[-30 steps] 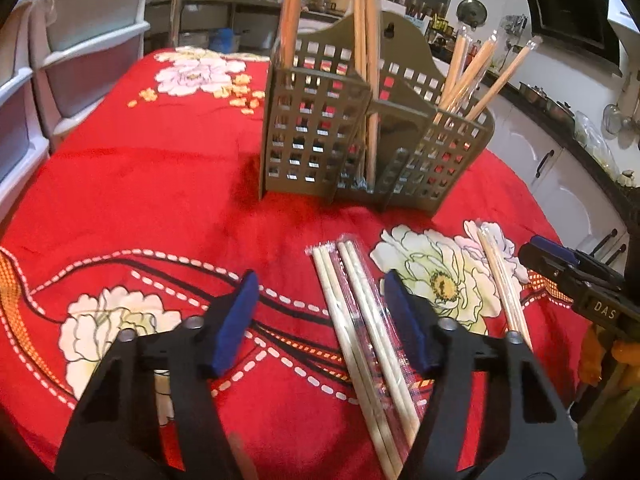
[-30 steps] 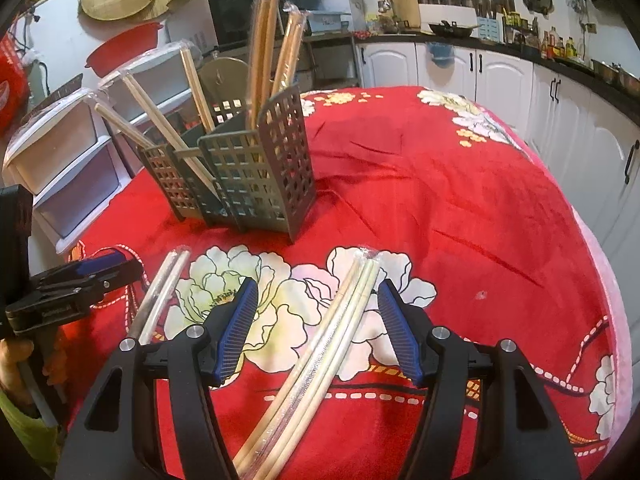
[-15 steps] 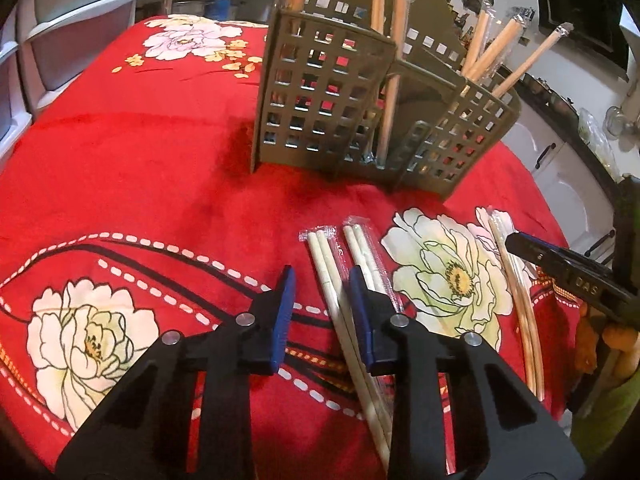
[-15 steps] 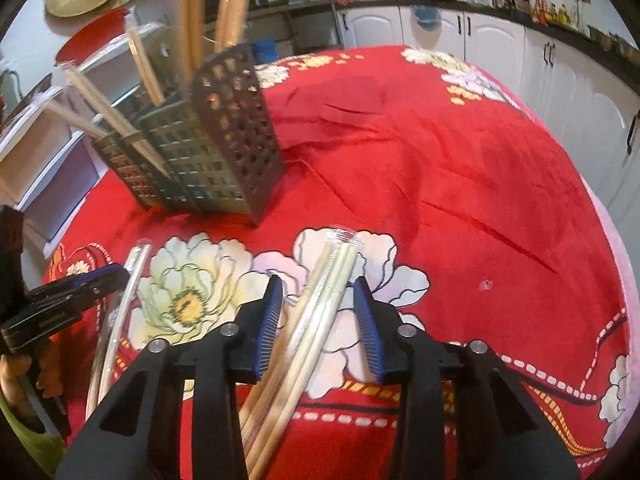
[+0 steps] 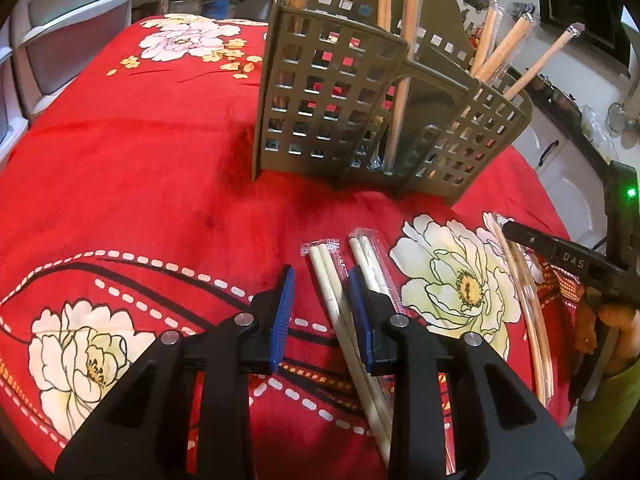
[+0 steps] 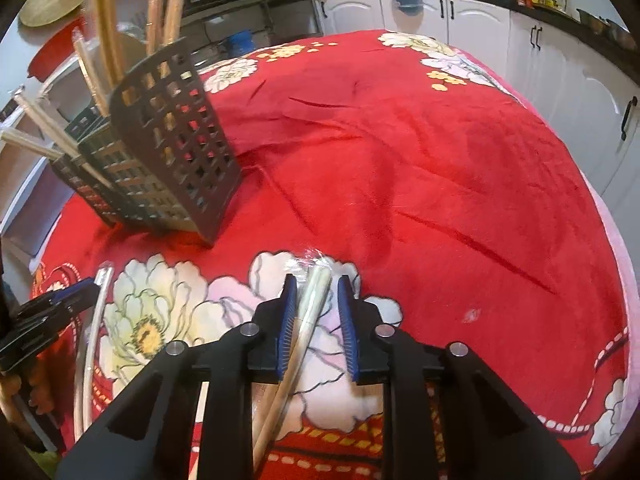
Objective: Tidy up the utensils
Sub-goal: 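Grasp a wrapped chopstick pair with the left gripper while the right grasps another pair, then lift both chopstick pairs and carry them toward the grey caddy with both grippers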
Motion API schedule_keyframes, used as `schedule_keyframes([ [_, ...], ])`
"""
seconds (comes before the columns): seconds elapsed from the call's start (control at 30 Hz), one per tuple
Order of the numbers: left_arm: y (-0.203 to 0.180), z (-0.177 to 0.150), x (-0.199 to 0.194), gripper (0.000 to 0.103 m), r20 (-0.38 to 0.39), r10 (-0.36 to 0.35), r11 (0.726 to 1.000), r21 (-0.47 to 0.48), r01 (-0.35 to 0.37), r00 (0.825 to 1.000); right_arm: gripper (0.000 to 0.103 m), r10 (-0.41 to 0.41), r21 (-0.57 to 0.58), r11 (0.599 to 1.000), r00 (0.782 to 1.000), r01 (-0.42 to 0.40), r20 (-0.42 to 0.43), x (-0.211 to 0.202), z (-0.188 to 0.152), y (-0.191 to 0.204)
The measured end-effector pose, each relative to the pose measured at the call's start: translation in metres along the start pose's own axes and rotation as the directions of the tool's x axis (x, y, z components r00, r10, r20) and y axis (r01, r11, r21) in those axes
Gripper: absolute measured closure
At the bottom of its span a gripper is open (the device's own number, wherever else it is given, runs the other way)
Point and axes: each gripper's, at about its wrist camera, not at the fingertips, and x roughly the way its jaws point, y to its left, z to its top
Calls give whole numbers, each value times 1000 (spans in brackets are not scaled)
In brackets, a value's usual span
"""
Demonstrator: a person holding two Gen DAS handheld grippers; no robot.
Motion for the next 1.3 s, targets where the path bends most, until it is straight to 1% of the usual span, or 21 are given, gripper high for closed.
schedule_keyframes([
  [0.2,-5,6,6,79,-7,18,1000,21,-18,1000,87,-26,-33,999,1000,25,-13,7,6,3],
  [0.37,-6,11,10,79,-10,31,999,31,-31,999,88,-31,-47,998,999,30,-18,13,11,4],
  [0.4,-6,11,10,80,-10,33,999,32,-33,999,88,-28,-48,998,999,27,-18,14,13,4],
  [0.53,-7,15,13,89,-9,49,998,32,-49,999,90,-12,-34,999,1000,12,-21,17,18,1],
  [0.63,-7,17,13,91,-10,52,998,35,-51,999,92,0,-16,1000,1000,0,-14,15,20,-2],
  [0.77,-9,18,8,94,0,40,998,44,-40,999,92,76,20,997,997,-76,12,3,20,-4],
  [0.87,-13,19,-2,94,25,25,999,47,-26,999,92,101,4,995,994,-101,39,-11,19,2],
  [1.03,-18,26,-30,96,95,-5,999,47,1,995,92,139,-46,990,986,-136,93,-40,19,16],
  [1.17,-22,33,-54,96,153,-24,999,47,17,988,92,180,-92,981,973,-168,142,-65,21,31],
  [1.3,-25,39,-75,97,202,-36,998,50,26,979,92,227,-145,969,956,-202,188,-91,21,51],
])
